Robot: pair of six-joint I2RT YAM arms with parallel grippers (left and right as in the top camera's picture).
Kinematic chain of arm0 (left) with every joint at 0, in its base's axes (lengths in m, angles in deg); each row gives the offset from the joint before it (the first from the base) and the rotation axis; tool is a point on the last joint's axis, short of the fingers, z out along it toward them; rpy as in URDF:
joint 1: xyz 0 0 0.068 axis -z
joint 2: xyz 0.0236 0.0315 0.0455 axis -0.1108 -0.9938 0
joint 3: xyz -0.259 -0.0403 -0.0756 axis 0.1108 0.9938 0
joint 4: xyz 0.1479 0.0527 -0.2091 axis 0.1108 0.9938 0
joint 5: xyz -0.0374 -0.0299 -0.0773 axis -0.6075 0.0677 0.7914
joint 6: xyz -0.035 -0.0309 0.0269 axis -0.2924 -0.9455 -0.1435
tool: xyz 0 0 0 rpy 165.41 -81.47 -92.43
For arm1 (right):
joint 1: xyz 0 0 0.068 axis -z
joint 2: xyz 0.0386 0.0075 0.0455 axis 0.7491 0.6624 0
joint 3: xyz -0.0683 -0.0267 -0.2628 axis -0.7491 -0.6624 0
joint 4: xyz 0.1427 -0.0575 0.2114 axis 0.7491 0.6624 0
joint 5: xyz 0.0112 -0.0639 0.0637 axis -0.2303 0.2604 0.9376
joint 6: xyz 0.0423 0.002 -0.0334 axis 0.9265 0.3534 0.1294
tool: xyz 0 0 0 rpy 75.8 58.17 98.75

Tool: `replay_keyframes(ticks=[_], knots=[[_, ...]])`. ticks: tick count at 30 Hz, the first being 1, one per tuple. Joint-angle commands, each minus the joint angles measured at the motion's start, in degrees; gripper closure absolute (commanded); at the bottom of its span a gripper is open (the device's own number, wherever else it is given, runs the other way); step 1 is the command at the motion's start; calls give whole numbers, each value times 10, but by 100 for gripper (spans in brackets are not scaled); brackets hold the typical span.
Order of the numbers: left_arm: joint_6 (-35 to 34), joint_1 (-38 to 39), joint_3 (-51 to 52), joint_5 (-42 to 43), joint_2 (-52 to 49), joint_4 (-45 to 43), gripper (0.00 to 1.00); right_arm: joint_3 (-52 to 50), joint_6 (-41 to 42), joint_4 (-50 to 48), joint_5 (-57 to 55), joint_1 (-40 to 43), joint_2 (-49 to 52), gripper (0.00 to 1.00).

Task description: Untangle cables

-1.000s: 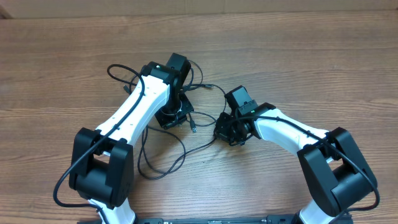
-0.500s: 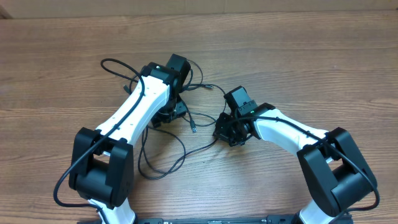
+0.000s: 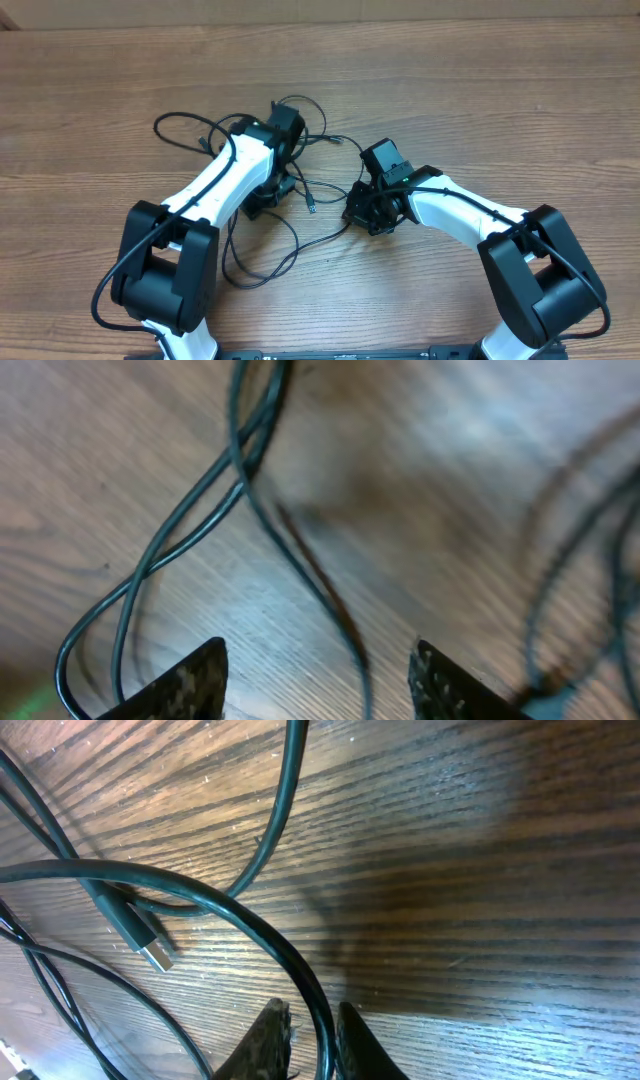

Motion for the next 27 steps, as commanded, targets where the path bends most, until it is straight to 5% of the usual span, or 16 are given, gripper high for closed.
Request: replay_keyframes(ticks=[1, 7, 14, 20, 21, 22, 27], knots=[[-64, -7, 26, -28, -5, -2, 41, -3, -3, -3, -6, -3, 4, 85], [-79, -32, 64, -14, -5, -62, 40, -3, -2, -3, -6, -3, 4, 84], [-20, -65, 97, 60, -6, -130, 45, -3, -2, -3, -6, -3, 4, 84], [-20, -70, 119, 93, -9, -141, 71, -3, -2, -3, -6, -3, 4, 83], [-19, -70, 129, 100, -9, -153, 89, -3, -2, -3, -6, -3, 4, 83], [-19, -70, 132, 106, -9, -157, 96, -3, -2, -3, -6, -3, 4, 83], [-7, -70, 139, 152, -9, -165, 96, -3, -2, -3, -6, -3, 4, 83]])
